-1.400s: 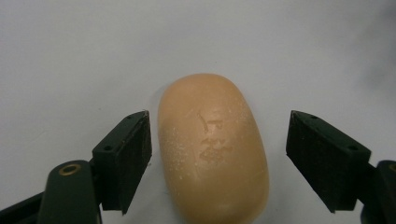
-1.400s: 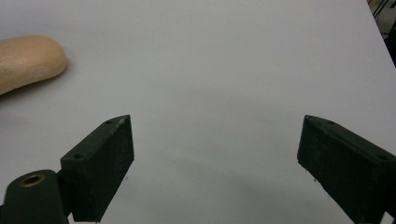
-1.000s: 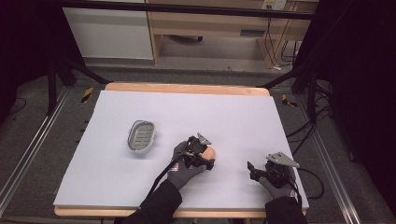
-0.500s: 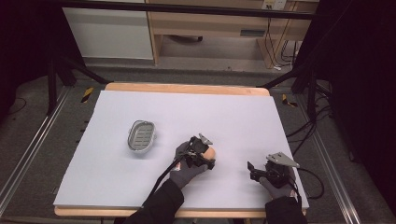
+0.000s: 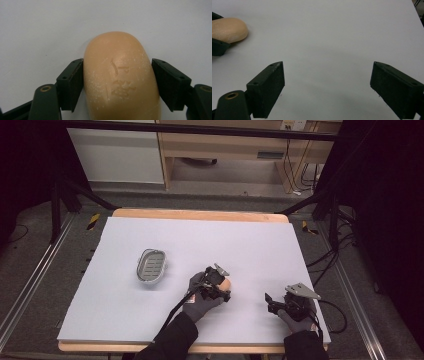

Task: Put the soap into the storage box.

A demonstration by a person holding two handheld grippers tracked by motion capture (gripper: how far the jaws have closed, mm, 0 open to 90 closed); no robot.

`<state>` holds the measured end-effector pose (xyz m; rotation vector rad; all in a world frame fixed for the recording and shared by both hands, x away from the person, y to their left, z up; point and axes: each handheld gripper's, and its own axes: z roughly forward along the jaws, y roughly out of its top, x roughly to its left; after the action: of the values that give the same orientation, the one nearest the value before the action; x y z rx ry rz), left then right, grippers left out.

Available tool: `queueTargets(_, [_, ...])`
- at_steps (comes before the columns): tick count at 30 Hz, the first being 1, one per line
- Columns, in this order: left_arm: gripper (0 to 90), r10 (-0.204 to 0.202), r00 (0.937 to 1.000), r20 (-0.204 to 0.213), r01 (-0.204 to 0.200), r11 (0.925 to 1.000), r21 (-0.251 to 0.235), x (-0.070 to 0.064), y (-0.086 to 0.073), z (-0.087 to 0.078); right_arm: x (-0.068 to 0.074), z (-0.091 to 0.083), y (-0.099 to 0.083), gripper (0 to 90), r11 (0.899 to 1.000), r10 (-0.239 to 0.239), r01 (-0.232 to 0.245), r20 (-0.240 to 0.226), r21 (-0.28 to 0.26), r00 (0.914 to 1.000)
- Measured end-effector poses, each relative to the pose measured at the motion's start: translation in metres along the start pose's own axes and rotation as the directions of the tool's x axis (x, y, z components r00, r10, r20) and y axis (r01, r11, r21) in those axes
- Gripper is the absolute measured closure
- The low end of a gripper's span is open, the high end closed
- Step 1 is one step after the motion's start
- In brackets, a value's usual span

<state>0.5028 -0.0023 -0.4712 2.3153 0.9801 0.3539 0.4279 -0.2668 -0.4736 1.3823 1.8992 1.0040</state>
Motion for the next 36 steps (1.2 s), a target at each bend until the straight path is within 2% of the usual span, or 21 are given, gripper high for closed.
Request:
queueTargets(9, [31.2,-0.011,0.9999,-0.006,0.011,0.9999,-0.006,0.000,0.000,-0.001,0.000,0.000,0.000,12.4,1.000,-0.002,0.002,-0.003,0.003,1.0000])
queueTargets(15, [31.6,-0.017,0.9998,0.007,0.017,0.9997,-0.016,0.000,-0.001,-0.005,0.000,0.000,0.000,12.4,1.000,-0.001,0.001,-0.004,0.003,1.0000])
queueTargets(24, [31.7,-0.014,0.9997,0.020,0.015,0.9984,-0.055,-0.001,-0.001,-0.020,0.000,0.000,0.000,12.4,1.000,-0.002,0.002,-0.002,0.002,1.0000])
queueTargets(36, [31.8,-0.007,0.9998,0.019,0.009,0.9957,-0.092,0.006,-0.005,-0.047,-0.001,0.000,0.000,12.4,1.000,-0.003,0.003,0.000,0.000,1.0000])
